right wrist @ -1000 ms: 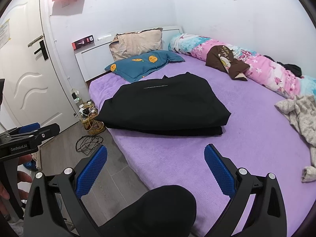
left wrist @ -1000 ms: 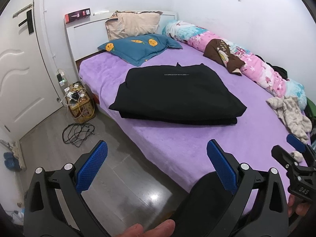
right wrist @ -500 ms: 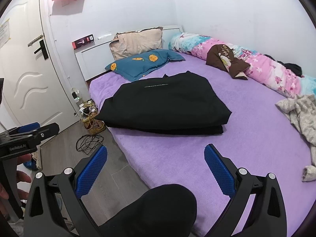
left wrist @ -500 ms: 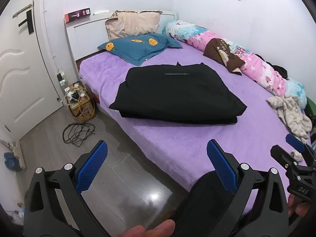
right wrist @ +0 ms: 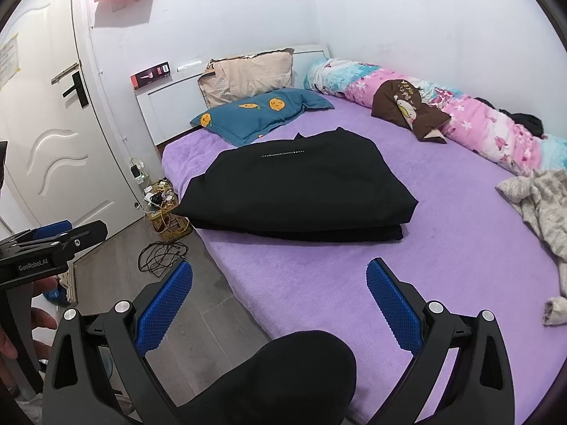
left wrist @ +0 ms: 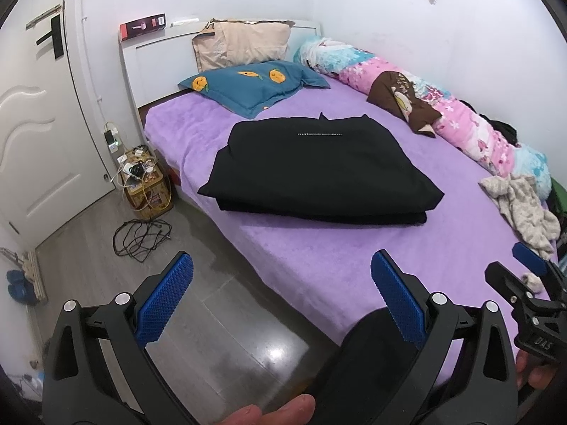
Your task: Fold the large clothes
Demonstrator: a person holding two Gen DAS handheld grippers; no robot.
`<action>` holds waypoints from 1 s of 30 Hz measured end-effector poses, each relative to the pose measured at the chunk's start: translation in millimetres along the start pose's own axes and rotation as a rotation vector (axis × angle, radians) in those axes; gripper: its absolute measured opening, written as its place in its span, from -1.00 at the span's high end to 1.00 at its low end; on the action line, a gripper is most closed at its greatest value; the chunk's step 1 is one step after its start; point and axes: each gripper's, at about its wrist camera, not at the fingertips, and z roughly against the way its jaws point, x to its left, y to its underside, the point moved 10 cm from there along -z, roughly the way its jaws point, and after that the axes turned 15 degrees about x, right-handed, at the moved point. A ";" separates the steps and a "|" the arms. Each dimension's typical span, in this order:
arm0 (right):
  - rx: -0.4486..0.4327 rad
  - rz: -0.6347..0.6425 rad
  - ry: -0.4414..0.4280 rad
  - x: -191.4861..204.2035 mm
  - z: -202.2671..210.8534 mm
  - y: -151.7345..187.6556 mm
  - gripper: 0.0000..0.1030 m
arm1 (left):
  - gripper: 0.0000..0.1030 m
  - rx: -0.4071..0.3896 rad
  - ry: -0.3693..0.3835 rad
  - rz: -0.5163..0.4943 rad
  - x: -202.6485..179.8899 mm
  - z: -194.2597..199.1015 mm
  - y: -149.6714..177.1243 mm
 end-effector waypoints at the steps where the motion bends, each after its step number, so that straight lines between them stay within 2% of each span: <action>1: -0.001 0.001 0.001 0.3 0.3 0.0 -0.88 | -0.88 0.000 -0.001 -0.002 0.4 -0.2 -0.6; 30: -0.005 0.000 0.000 -1.9 0.9 -2.7 -0.88 | -0.88 -0.003 -0.004 0.000 2.8 3.7 0.0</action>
